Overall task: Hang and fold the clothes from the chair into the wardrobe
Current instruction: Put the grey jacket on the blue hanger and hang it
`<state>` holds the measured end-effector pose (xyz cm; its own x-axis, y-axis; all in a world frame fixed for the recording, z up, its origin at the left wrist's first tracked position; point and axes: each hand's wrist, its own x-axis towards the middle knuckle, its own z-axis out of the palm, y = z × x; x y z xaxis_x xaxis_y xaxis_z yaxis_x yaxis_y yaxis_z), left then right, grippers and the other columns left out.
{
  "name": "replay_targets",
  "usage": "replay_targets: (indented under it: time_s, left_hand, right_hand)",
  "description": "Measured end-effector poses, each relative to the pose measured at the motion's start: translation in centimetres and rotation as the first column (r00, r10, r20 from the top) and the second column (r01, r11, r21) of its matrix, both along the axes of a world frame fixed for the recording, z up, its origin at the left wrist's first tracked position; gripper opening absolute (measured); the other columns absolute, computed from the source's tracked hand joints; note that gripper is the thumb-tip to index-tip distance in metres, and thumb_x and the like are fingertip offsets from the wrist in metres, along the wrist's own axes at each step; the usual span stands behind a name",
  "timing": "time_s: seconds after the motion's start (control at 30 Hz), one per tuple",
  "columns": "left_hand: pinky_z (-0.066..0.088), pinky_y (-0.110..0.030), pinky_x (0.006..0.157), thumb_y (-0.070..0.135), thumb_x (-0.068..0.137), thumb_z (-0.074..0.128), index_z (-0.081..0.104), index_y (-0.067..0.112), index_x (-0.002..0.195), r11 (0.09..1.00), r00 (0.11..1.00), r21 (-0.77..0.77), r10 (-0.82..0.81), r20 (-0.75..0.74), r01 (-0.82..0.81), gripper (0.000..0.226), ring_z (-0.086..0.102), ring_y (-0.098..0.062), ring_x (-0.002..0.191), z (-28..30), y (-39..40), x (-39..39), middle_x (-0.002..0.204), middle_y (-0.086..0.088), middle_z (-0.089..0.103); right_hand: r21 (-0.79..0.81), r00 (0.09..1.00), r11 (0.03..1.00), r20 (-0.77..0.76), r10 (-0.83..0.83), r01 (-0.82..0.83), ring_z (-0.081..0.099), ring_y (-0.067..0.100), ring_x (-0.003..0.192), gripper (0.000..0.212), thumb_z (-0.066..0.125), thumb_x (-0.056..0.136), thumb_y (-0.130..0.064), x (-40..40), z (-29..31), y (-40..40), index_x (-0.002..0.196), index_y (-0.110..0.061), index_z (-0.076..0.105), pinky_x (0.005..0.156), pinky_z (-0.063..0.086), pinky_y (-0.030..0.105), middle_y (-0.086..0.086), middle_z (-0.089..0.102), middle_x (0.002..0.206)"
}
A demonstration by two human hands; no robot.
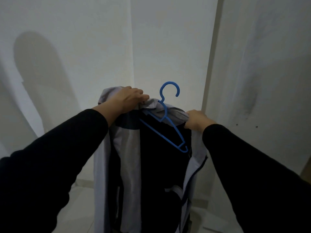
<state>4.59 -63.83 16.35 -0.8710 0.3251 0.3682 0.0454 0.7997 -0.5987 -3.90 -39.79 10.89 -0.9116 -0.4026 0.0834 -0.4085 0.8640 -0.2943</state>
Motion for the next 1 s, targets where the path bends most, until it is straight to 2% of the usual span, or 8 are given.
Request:
replay_targets:
  time_s: [0.1,0.17,0.3,0.57,0.63,0.77,0.87,1.0]
  left_hand:
    - [0.037,-0.036,0.083,0.015,0.095,0.039,0.05,0.015,0.111,0.997,0.997,0.023,0.073,-0.034,-0.073,0.02,0.057,-0.028,0.102,-0.1,0.4,0.2,0.107,-0.01,0.056]
    - [0.037,-0.038,0.085,0.017,0.097,0.037,0.049,0.012,0.116,0.987,0.985,0.06,0.152,-0.079,-0.147,0.023,0.056,-0.03,0.102,-0.3,0.7,0.3,0.11,-0.013,0.056]
    - [0.04,-0.042,0.085,0.015,0.098,0.037,0.051,0.009,0.114,0.963,0.948,0.134,0.255,-0.192,-0.232,0.023,0.056,-0.033,0.101,-0.8,1.5,0.6,0.109,-0.015,0.057]
    - [0.038,-0.044,0.087,0.015,0.098,0.037,0.045,0.012,0.128,0.927,0.933,0.317,0.281,-0.227,-0.202,0.031,0.052,-0.033,0.107,-0.1,2.8,0.7,0.116,-0.014,0.055]
    - [0.037,-0.044,0.085,0.016,0.098,0.037,0.046,0.011,0.125,0.886,0.933,0.442,0.266,-0.242,-0.138,0.029,0.052,-0.034,0.106,0.1,2.8,0.8,0.115,-0.014,0.055]
    - [0.035,-0.043,0.082,0.015,0.092,0.044,0.05,0.007,0.106,0.779,0.934,0.627,0.205,-0.292,0.025,0.017,0.051,-0.033,0.1,0.3,2.5,0.9,0.107,-0.015,0.056]
    - [0.031,-0.039,0.075,0.013,0.09,0.047,0.047,0.009,0.094,0.709,0.924,0.696,0.18,-0.337,0.115,0.005,0.049,-0.031,0.09,0.5,1.8,1.1,0.099,-0.015,0.055]
    - [0.028,-0.034,0.071,0.005,0.084,0.048,0.035,0.013,0.083,0.648,0.914,0.735,0.148,-0.378,0.199,0.016,0.042,-0.027,0.078,0.8,1.3,1.4,0.086,-0.008,0.048]
  right_hand:
    - [-0.051,0.995,0.994,-0.022,-0.101,0.1,0.055,0.031,0.089,0.019,0.052,0.089,-0.01,0.4,-0.4,0.0,0.108,-0.003,0.052,0.066,0.04,0.028,0.016,0.055,0.105]
    - [-0.128,0.993,0.985,0.033,-0.11,0.113,0.053,0.027,0.074,0.006,0.049,0.088,-0.005,0.7,-0.1,-0.2,0.092,-0.002,0.052,0.052,0.038,0.025,0.014,0.052,0.088]
    - [-0.373,0.981,0.92,0.187,-0.051,0.119,0.044,0.021,0.054,0.018,0.045,0.087,-0.004,1.5,1.4,-1.2,0.069,-0.006,0.045,0.041,0.031,0.022,0.011,0.048,0.069]
    - [-0.828,0.878,0.542,0.36,0.317,0.144,0.038,0.014,0.045,0.022,0.049,0.09,0.0,4.2,3.8,-4.0,0.071,-0.01,0.046,0.037,0.032,0.018,0.007,0.04,0.059]
    - [-0.842,0.883,0.536,0.297,0.364,0.062,0.043,0.015,0.049,0.021,0.048,0.093,-0.001,4.7,4.1,-4.6,0.075,-0.012,0.046,0.039,0.037,0.018,0.007,0.044,0.063]
    - [-0.521,0.953,0.798,-0.165,0.255,-0.303,0.054,0.016,0.079,0.014,0.049,0.089,-0.001,4.4,4.4,-4.6,0.096,-0.01,0.059,0.069,0.04,0.022,0.005,0.06,0.087]
    - [-0.401,0.892,0.845,-0.415,0.178,-0.355,0.051,0.017,0.093,0.033,0.044,0.085,0.006,4.2,4.0,-3.9,0.109,-0.01,0.06,0.079,0.039,0.023,0.004,0.054,0.106]
    - [-0.454,0.742,0.834,-0.665,-0.083,-0.313,0.048,0.026,0.092,0.027,0.053,0.084,0.002,4.5,3.8,-3.0,0.11,-0.005,0.05,0.073,0.033,0.024,0.018,0.043,0.116]
